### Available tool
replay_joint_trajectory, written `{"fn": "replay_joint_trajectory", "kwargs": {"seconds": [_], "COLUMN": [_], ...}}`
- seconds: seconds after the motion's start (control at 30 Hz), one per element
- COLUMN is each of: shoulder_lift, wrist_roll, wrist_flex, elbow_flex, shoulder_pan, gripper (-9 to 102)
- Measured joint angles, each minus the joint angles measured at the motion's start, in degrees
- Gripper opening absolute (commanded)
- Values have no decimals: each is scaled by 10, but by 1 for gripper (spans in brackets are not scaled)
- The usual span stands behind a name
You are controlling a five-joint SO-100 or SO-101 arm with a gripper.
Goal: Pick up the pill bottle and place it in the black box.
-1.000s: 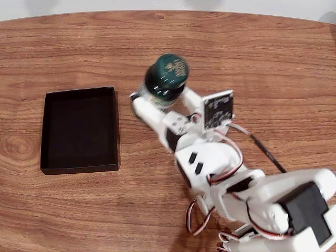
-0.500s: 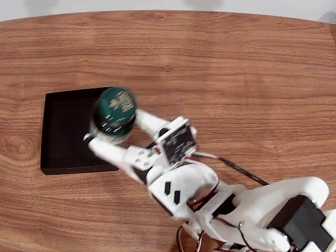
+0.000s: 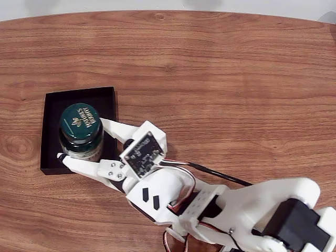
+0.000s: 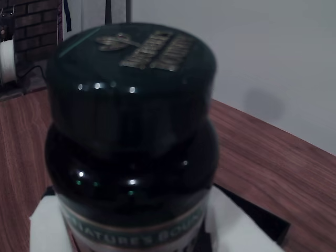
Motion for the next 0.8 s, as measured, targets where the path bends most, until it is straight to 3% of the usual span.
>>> {"fn": "replay_joint_trajectory", "kwargs": {"seconds": [0.8], "shoulder_lift": [-197], "wrist_roll": [3], "wrist_flex": [81], "elbow_flex": [-206], "shoulder_pan": [55], "gripper": [7]}}
